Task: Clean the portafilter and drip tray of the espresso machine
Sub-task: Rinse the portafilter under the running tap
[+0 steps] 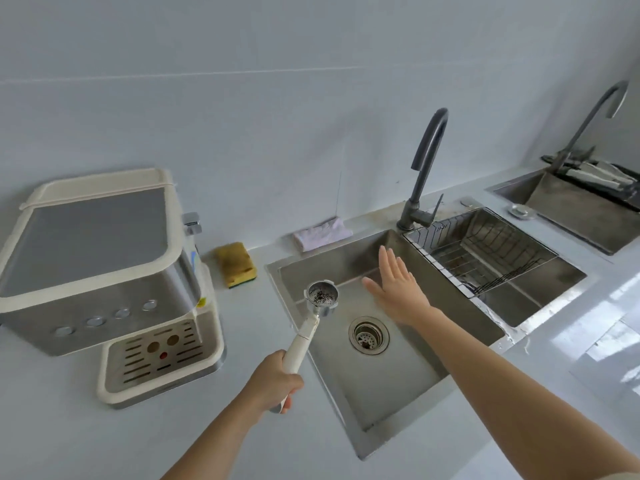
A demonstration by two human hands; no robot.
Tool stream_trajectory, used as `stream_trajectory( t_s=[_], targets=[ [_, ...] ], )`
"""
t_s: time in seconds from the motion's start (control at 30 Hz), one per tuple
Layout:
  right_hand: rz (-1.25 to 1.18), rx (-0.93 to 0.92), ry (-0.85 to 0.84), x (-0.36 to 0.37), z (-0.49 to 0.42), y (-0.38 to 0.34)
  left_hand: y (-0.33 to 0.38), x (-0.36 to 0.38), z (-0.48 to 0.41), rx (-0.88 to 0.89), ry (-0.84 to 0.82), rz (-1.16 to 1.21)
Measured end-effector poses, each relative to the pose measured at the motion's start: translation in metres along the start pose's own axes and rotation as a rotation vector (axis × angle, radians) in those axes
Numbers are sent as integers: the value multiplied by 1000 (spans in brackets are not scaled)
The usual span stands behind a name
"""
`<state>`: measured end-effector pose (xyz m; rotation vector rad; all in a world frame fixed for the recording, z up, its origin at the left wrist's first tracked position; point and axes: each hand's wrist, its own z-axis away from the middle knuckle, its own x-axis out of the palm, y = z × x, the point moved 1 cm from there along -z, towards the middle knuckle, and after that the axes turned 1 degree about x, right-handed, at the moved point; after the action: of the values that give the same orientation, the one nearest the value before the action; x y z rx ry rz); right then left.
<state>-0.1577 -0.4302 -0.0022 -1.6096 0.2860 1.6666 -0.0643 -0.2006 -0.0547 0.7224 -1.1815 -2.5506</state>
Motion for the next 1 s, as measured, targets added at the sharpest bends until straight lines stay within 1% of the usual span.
stream_trajectory(
  t_s=[0.13, 0.3, 0.4, 0.47, 0.5, 0.6, 0.7, 0.77, 0.83, 1.0],
  targets=[
    [-22, 14, 0, -18, -44, 70, 36, 38, -42, -2, 27, 16],
    [-47, -39, -32, -42, -100, 154, 83, 93, -91, -37, 96, 51],
    [-47, -92, -61, -61, -129, 190, 109, 119, -110, -44, 128, 65],
    [-137, -130, -57, -74, -148, 201, 124, 132, -116, -67, 144, 70],
    [-250, -118, -61, -85, -161, 208, 134, 143, -122, -92, 162, 82],
    [-584, 20, -59, -105, -189, 208, 150, 155, -126, -125, 191, 116],
    [-775, 178, -74, -116, -205, 203, 156, 150, -131, -119, 201, 95],
    [-826, 239, -44, -121, -220, 206, 164, 150, -135, -116, 196, 73],
    [-824, 273, -55, -119, -236, 208, 170, 149, -143, -106, 209, 65],
    [-825, 303, -66, -114, -258, 207, 179, 146, -159, -107, 197, 69]
  ],
)
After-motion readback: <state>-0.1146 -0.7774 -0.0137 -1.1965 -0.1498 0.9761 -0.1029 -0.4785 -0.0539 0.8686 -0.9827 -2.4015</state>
